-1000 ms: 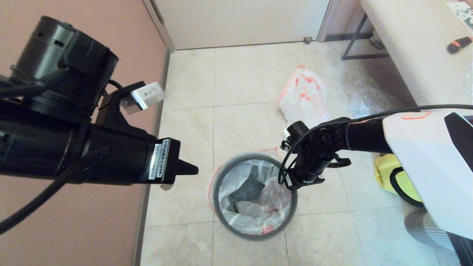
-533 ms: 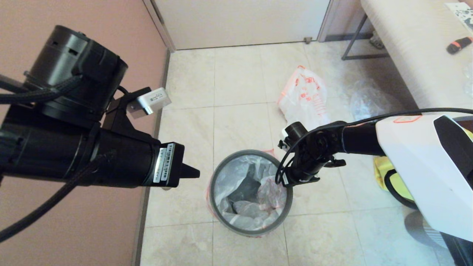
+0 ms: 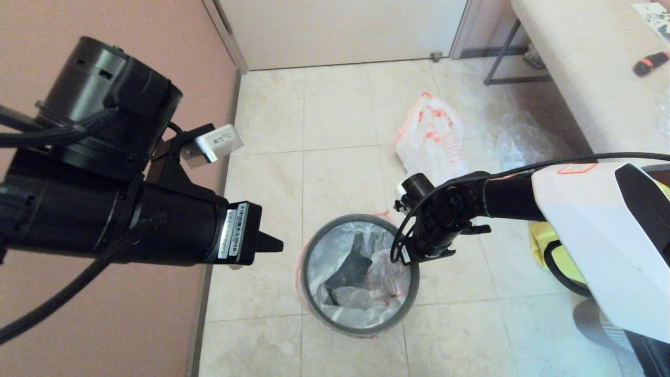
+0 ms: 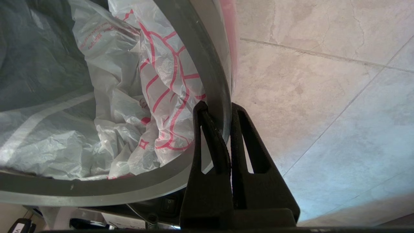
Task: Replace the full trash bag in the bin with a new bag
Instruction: Place the trash can ring on the trash can
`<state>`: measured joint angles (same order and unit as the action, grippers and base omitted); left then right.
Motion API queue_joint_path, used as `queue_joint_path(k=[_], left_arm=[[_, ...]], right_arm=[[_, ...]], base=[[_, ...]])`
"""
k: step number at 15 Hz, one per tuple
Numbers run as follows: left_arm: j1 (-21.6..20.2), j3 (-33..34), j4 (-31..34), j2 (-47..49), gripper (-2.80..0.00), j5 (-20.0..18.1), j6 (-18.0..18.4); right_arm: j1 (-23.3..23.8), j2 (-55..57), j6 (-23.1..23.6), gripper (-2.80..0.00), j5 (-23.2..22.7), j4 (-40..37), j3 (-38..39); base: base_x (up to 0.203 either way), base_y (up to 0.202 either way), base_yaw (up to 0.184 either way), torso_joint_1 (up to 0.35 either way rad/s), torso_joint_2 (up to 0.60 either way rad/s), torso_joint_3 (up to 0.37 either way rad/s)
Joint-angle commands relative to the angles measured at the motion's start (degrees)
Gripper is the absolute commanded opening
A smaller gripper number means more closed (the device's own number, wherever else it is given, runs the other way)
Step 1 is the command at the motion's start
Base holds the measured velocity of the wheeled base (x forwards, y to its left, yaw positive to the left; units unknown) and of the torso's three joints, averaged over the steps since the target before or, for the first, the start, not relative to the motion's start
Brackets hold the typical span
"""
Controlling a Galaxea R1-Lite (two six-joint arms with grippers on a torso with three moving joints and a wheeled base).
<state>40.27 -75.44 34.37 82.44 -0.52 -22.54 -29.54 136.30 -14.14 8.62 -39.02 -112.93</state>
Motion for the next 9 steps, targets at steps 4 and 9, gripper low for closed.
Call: queue_joint_path(k=[4, 9], left_arm=[[-0.7, -0.3, 0.1, 0.2, -2.80, 0.1, 0.0], [-1.2, -0.4, 0.2, -0.1, -2.80, 0.1, 0.0]], right_arm=[[-1.4, 1.0, 0.0, -2.80, 0.3, 0.2, 0.0], [-3.4, -0.4, 0.3, 0.00, 5.8, 1.8, 0.2]], base=[[0.000, 0.000, 0.000, 0.000, 0.00, 0.000], [0.000, 0.000, 0.000, 0.000, 0.00, 0.000]])
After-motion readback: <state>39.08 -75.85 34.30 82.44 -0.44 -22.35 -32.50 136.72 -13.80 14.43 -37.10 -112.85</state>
